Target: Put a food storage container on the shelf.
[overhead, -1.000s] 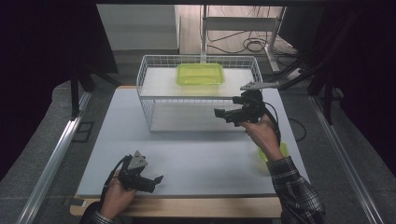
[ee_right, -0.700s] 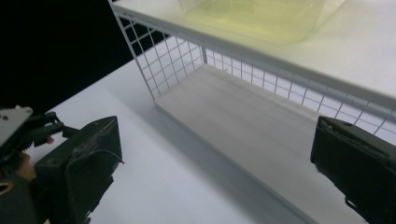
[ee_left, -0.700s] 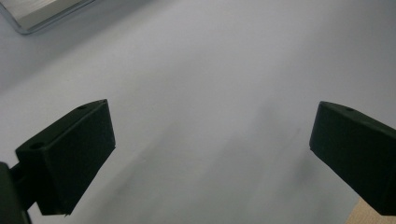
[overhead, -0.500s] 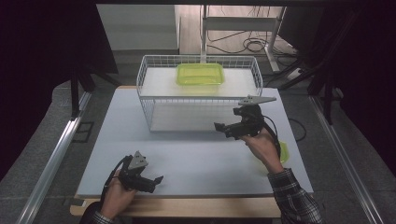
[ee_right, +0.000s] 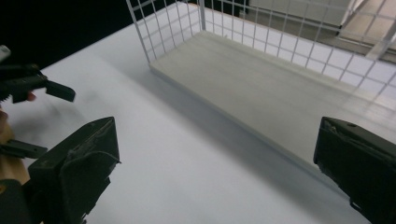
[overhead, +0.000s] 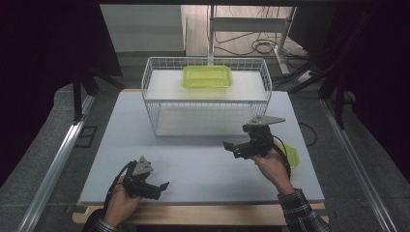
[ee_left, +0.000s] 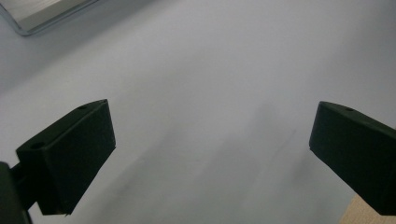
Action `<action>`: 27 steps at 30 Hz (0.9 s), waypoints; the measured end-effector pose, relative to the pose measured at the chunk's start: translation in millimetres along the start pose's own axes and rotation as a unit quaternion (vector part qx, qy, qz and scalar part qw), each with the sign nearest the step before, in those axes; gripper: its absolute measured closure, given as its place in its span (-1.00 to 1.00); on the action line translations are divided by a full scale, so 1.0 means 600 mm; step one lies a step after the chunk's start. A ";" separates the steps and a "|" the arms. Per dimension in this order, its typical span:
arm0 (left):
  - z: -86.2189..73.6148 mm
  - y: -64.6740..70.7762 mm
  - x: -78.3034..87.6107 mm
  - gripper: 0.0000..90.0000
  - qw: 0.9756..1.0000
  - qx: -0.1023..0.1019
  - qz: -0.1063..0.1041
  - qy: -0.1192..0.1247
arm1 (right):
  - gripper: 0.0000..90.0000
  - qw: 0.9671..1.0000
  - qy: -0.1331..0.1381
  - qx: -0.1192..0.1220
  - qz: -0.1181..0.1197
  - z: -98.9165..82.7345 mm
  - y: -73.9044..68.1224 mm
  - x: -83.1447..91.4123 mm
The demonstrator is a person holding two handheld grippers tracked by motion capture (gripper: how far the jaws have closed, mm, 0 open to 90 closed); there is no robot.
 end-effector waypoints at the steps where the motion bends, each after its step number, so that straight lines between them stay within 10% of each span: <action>1: 0.000 0.000 0.000 -1.00 1.000 -0.001 0.001 -0.001 | -0.99 1.000 -0.003 -0.001 -0.002 -0.005 -0.001 0.000; 27: -0.001 0.004 -0.002 -0.98 1.000 -0.023 0.013 -0.002 | -0.95 1.000 -0.008 -0.004 -0.004 -0.090 -0.045 0.005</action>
Point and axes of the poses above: each handheld gripper's, and its own axes: x roughly backward along the jaws, z roughly out of its top, y roughly to its right, the point moved 5 cm from there along -x, roughly forward along the jaws, and after that the axes turned 11 degrees about x, right-handed, at the moved point
